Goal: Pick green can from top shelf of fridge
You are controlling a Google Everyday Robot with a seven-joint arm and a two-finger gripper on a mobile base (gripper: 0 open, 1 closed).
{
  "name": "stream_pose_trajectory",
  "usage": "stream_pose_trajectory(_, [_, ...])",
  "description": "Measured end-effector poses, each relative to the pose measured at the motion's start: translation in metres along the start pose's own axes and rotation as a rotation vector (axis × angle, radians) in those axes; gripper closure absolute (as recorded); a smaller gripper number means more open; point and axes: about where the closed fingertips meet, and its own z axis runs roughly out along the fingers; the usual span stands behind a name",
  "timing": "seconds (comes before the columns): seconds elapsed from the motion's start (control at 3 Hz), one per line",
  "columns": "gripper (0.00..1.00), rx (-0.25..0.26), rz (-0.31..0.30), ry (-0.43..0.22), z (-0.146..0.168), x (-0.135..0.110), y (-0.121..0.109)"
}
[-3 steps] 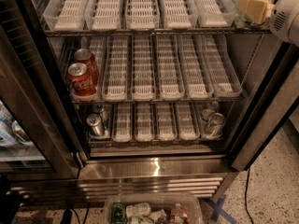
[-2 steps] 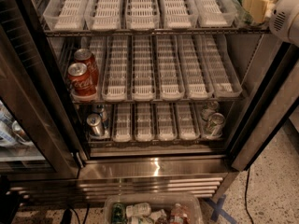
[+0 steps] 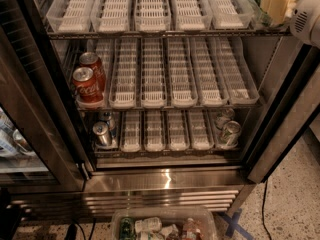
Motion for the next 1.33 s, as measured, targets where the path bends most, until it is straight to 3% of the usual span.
stream_pose_trajectory(0.33, [1.0, 0.0, 0.0, 0.0, 0.0, 0.0, 0.0])
stream_pose_trajectory(0.67, [1.0, 0.0, 0.0, 0.0, 0.0, 0.0, 0.0])
stream_pose_trajectory(1.33, [1.0, -0.061, -0.01, -0.009, -0.006, -0.025, 0.015])
